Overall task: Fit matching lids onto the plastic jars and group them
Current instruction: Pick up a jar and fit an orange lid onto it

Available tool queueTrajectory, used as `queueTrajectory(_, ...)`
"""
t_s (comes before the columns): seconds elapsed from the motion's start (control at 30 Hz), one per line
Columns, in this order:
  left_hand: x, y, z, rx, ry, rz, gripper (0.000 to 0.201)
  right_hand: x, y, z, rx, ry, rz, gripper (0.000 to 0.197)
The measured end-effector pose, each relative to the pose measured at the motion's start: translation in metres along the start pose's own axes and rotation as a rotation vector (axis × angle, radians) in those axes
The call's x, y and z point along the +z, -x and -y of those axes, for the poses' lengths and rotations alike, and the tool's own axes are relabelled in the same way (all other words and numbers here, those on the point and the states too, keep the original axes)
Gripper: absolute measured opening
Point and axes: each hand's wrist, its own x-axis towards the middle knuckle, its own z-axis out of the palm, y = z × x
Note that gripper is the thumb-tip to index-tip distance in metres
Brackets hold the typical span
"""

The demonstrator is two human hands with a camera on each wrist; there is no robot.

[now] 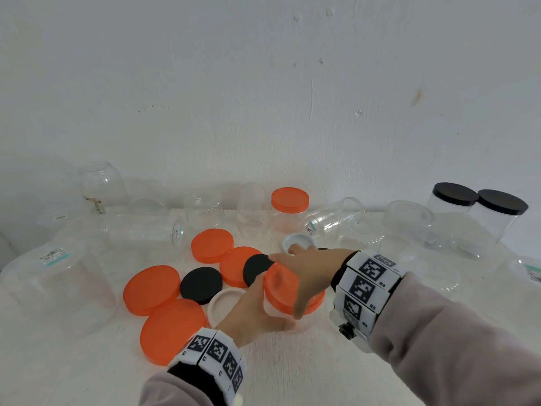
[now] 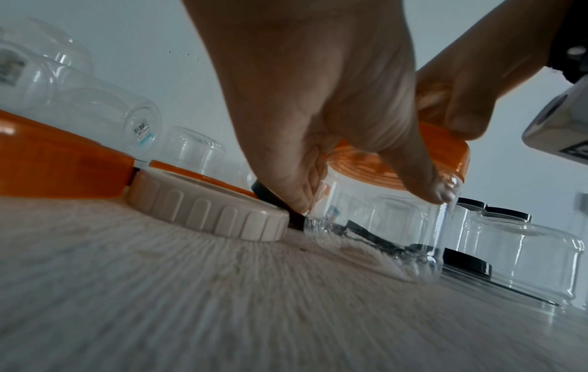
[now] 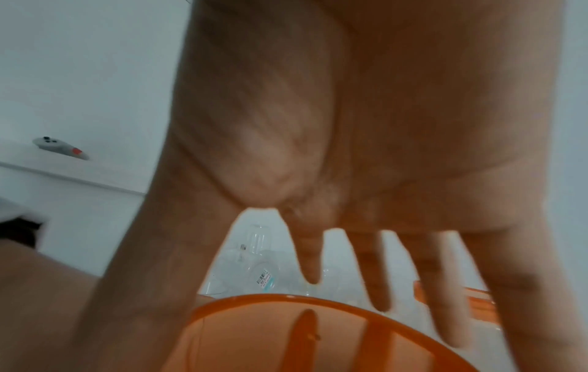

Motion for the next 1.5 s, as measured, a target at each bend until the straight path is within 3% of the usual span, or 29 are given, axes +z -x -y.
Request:
queueTrajectory(0.1,0.000,0.000,0.001,-0.017,0.003,-0.007,0.103,0.000,-0.003,0.000,-0.037,-0.012,-0.005,0.108)
queueTrajectory(0.33,0.001,0.001,0.005,0.012,0.060,-0.008,0.097,0.015,-0.008,0.000,0.068,-0.091,-0.183,0.098)
queueTrajectory(0.53,0.001,0.000,-0.003,0.024,-0.007,-0.016,0.090,0.002,-0.004,-0.006,-0.009,-0.067,0.001,0.114)
queueTrajectory(0.8,0.001,0.000,0.005,0.021,0.043,-0.016,0.097,0.013,-0.009,-0.003,0.062,-0.109,-0.111,0.108)
queueTrajectory(1.07,0.001,0.001,-0.003,0.004,0.001,-0.024,0.101,0.002,-0.007,-0.007,-0.076,-0.055,0.011,0.113)
queueTrajectory(1.33,0.001,0.001,0.002,0.010,0.026,-0.016,0.098,0.016,-0.013,-0.006,0.028,-0.107,-0.153,0.105)
queueTrajectory(1.5,0.001,0.001,-0.002,0.016,0.004,-0.017,0.095,0.006,-0.011,-0.008,-0.014,-0.095,-0.015,0.116)
